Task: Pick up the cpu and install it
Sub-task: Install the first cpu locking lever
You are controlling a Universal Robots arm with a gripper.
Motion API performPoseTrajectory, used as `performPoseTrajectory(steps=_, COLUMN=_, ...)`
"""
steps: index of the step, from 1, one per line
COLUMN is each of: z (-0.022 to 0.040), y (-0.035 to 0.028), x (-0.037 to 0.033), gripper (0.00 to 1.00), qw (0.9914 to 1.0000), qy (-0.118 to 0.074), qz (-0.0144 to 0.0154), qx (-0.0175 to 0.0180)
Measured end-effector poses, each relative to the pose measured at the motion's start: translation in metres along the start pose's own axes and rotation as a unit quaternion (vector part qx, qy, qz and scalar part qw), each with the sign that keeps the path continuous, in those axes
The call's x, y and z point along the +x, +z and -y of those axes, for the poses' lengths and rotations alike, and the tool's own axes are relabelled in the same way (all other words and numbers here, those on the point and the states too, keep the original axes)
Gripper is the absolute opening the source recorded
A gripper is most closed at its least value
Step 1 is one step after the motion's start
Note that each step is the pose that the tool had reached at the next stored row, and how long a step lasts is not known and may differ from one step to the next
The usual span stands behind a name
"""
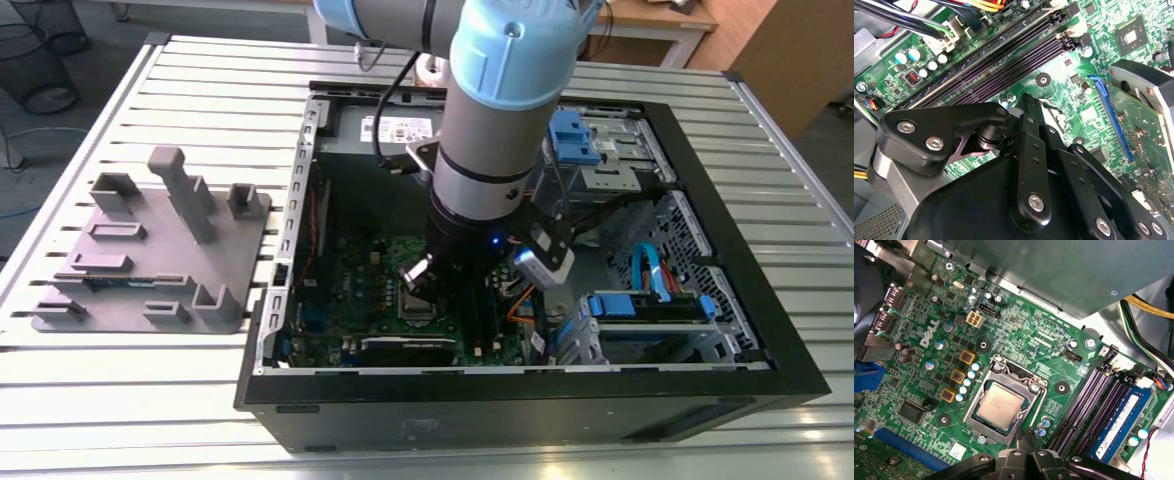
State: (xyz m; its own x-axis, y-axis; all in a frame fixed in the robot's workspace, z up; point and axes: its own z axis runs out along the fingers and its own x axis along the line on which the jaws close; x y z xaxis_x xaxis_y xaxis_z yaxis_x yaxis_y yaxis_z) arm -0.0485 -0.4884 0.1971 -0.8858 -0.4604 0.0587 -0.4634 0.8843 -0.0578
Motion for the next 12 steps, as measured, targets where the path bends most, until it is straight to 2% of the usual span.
performPoseTrajectory(steps=12, z=0.004, y=0.0049, x=-0.003, gripper=0.11, qw=1.0, qy=0.0, qz=-0.0002, qx=0.0002)
